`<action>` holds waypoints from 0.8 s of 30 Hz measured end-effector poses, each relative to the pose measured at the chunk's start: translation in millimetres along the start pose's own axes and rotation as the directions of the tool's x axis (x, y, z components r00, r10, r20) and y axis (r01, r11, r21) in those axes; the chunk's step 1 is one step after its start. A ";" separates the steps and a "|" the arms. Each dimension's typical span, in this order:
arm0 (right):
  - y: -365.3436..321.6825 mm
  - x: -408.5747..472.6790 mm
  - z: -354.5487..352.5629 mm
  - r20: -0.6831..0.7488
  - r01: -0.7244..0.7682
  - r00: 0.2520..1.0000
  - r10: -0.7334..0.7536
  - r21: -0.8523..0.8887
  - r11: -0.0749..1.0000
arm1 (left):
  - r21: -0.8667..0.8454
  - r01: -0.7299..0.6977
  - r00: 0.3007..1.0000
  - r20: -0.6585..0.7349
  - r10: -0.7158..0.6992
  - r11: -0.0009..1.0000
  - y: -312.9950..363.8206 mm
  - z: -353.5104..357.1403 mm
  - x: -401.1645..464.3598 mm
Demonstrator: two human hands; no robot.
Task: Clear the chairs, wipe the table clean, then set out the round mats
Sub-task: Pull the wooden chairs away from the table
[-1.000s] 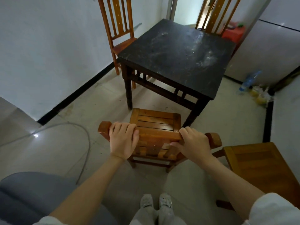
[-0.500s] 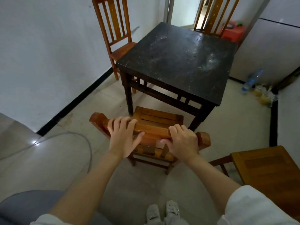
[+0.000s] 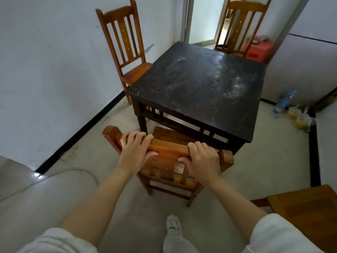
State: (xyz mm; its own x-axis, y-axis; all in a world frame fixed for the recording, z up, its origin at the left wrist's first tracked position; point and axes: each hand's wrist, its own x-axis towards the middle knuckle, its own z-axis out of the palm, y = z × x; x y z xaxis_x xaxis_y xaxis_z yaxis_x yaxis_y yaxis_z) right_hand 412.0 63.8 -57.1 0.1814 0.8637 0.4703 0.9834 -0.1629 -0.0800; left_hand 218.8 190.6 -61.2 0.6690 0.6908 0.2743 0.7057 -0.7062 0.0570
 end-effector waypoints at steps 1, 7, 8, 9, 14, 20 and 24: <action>-1.9 10.4 3.5 -0.002 -0.005 1.000 0.005 0.005 1.000 | 0.010 -0.003 1.000 0.017 0.003 1.000 -8.0 -1.1 11.6; -6.6 46.1 14.6 -0.028 -0.047 0.998 0.048 0.021 0.999 | -0.023 -0.040 0.999 -0.001 0.040 0.999 -30.0 -4.7 50.7; -8.6 44.6 15.5 -0.029 -0.047 0.998 0.047 0.014 0.999 | -0.037 -0.060 0.998 -0.008 0.060 0.997 -33.3 -5.0 49.9; -11.2 41.3 17.1 -0.034 -0.041 0.999 0.041 0.005 0.999 | -0.050 -0.089 0.996 -0.010 0.089 0.995 -38.0 -4.7 48.7; -23.4 27.4 19.9 -0.029 -0.069 0.997 0.068 -0.024 0.997 | -0.055 -0.230 0.972 0.033 0.232 0.972 -58.7 -1.8 44.7; -66.1 9.7 26.4 -0.009 -0.236 0.972 0.236 -0.034 0.971 | -0.056 -0.337 0.941 0.005 0.338 0.940 -78.2 -5.9 31.1; -98.4 18.8 31.2 -0.014 -0.391 0.920 0.392 -0.091 0.916 | -0.055 -0.337 0.928 0.149 0.341 0.940 -97.6 -5.6 43.9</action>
State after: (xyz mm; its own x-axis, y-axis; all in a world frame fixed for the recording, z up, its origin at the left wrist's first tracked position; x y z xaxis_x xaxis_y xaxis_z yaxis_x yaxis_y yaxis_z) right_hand 318.8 110.9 -67.8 0.5520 0.7240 0.4138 0.8289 -0.5304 -0.1777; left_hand 178.0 289.0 -49.4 0.8965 0.4231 0.1313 0.4251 -0.9051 0.0138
